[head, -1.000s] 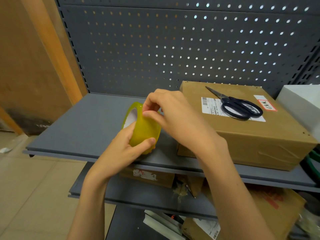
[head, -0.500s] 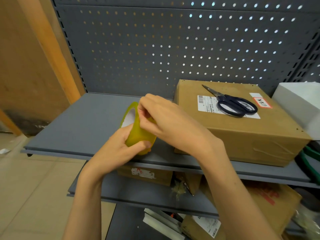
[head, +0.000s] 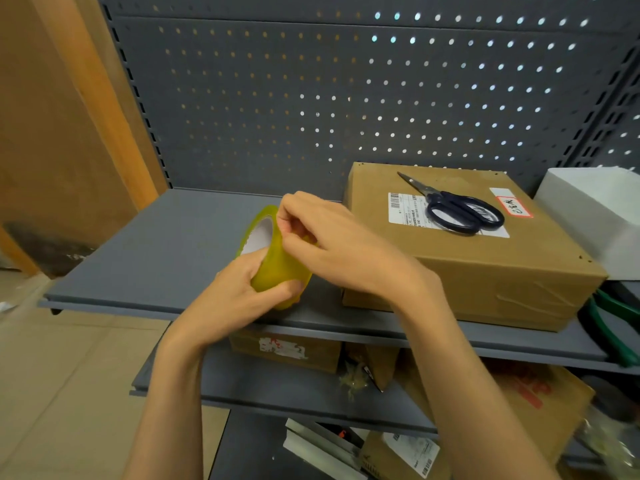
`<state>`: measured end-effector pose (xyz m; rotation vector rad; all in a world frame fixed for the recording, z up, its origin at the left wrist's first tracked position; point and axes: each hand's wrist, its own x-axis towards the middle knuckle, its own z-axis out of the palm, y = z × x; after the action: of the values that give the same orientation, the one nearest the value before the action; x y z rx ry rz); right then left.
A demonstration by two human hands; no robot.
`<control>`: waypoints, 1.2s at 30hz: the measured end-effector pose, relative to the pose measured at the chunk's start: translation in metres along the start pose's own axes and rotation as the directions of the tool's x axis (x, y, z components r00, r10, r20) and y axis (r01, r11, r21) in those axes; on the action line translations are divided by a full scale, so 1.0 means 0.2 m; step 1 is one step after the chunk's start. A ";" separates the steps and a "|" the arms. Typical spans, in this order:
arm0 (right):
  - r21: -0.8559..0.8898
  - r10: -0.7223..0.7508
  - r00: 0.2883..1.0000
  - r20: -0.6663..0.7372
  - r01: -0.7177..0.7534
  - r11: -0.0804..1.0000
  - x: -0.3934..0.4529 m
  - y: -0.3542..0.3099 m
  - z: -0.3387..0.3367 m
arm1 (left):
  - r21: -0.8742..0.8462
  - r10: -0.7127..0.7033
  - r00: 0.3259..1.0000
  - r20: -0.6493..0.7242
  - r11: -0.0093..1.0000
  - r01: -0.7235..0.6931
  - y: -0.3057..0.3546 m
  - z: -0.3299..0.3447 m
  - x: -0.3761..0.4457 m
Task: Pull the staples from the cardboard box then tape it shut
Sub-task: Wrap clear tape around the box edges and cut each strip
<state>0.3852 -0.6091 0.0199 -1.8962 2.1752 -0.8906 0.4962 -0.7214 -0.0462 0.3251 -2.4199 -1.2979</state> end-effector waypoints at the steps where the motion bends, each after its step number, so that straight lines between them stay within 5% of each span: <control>1: 0.020 -0.013 1.000 0.012 0.013 1.000 -0.01 0.00 0.00 | -0.026 -0.005 1.000 0.002 1.000 0.005 0.01 0.00 0.00; 5: 0.072 -0.058 0.997 0.041 0.055 0.996 -0.03 -0.01 0.01 | -0.148 0.037 0.999 -0.014 0.988 -0.038 0.04 -0.01 0.02; 19: 0.071 -0.089 0.946 -0.312 0.116 0.991 -0.05 0.05 0.05 | -0.113 -0.019 0.999 -0.027 0.993 0.015 0.02 0.01 0.01; 25: 0.185 -0.048 0.936 -0.348 0.118 0.976 -0.07 0.05 0.09 | -0.139 -0.031 0.998 -0.050 0.990 0.024 0.02 0.02 0.01; 36: 0.090 0.013 0.959 -0.283 0.013 0.996 -0.07 0.03 0.09 | -0.089 -0.065 0.995 -0.069 0.994 0.058 0.02 0.03 0.01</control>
<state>0.3913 -0.6022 -0.0026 -1.8217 2.2390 -1.3109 0.4909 -0.7162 -0.0456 0.4180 -2.3022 -1.3892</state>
